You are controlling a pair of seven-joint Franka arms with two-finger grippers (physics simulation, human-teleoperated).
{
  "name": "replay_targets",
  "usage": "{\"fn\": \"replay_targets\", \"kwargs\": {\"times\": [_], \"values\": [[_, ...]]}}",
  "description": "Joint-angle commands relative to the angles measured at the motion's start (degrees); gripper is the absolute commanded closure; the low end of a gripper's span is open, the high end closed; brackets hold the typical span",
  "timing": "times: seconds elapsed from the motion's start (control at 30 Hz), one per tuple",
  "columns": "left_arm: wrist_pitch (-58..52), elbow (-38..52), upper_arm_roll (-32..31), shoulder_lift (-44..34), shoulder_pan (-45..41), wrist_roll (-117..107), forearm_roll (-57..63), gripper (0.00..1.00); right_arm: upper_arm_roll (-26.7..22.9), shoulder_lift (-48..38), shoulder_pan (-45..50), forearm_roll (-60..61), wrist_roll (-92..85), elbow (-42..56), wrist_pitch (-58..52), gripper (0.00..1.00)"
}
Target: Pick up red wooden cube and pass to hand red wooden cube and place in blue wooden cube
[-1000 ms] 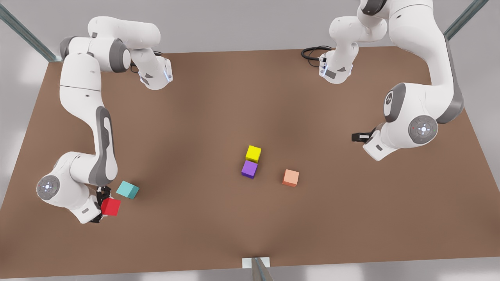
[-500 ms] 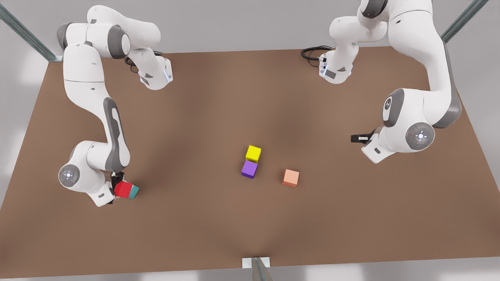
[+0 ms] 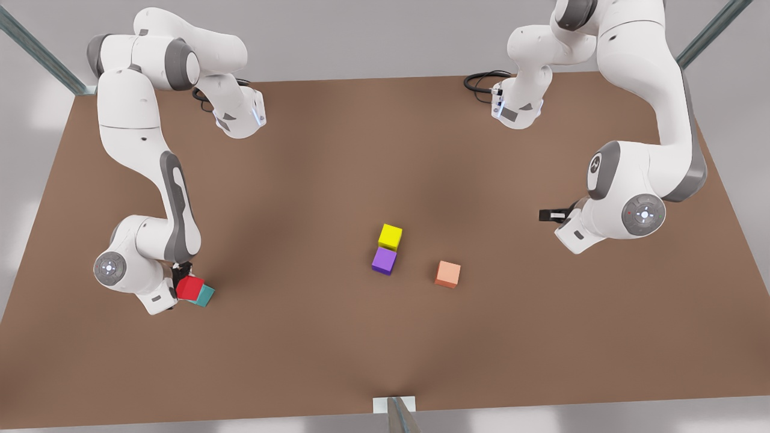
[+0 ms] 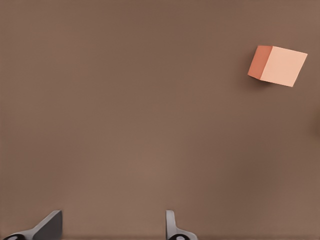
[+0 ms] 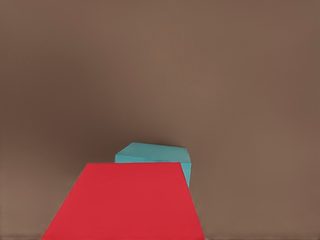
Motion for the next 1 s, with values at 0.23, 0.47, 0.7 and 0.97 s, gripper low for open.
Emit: {"fn": "replay_targets", "kwargs": {"times": [0.23, 0.47, 0.7, 0.97], "values": [[0.37, 0.07, -0.01, 0.17, 0.00, 0.25, 0.06, 0.00, 0.08, 0.58, 0.04, -0.41, 3.18, -0.09, 2.14, 0.00], [0.81, 0.07, -0.01, 0.44, 0.09, 0.25, 0.06, 0.00, 0.17, 0.31, 0.21, -0.41, 3.53, 1.14, 1.35, 0.00], [0.72, 0.07, -0.01, 0.43, 0.09, 0.16, 0.06, 0.00, 0.34, -1.62, 0.74, -0.32, 3.53, 1.76, -2.16, 0.00], [0.81, 0.07, -0.01, 0.44, 0.00, 0.16, 0.06, 0.00, 0.43, -3.99, 1.53, 0.12, 5.63, 6.06, -11.03, 0.00]]}}
